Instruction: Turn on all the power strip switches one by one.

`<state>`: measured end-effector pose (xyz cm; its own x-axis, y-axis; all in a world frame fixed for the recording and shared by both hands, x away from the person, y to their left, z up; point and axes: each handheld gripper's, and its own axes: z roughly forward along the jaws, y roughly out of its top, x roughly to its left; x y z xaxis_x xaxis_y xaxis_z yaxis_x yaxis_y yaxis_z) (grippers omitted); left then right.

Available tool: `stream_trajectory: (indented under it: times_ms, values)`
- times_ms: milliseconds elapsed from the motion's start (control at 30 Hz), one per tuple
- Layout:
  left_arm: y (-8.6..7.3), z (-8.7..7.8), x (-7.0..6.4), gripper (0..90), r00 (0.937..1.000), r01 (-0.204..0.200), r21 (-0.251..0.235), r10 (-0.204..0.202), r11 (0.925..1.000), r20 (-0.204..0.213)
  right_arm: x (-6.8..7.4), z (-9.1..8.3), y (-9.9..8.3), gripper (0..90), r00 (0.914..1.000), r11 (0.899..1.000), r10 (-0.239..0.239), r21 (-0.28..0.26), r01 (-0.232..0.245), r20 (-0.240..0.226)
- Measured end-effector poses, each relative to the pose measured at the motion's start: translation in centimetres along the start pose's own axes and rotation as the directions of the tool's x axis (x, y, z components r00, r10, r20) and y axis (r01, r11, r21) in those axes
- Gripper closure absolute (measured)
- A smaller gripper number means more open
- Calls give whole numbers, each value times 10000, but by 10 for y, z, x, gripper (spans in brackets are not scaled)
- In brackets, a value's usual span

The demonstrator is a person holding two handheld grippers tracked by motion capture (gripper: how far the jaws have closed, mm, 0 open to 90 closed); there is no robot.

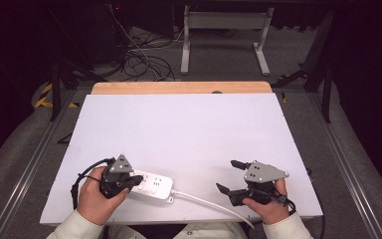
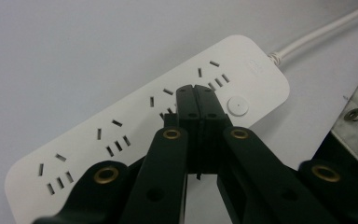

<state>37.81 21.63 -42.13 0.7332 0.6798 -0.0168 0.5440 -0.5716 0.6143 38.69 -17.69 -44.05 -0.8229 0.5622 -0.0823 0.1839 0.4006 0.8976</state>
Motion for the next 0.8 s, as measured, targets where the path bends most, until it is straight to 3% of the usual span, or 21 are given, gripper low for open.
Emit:
stream_trajectory:
  times_ms: [200, 567, 800]
  values:
    - [2, 0, -4, 899, 9998, -173, -70, 174, 9998, 82, 0, 0, 0, 170, 10000, 10000, -22, 6, 22, -9]
    - [13, 17, -21, 899, 9951, -571, 70, 564, 9983, 816, 1, 0, 0, 170, 10000, 10000, -55, 27, 55, -18]
    - [14, 20, -24, 899, 9942, -662, 97, 651, 9978, 852, 0, 0, 0, 170, 10000, 10000, -86, 13, 86, -30]
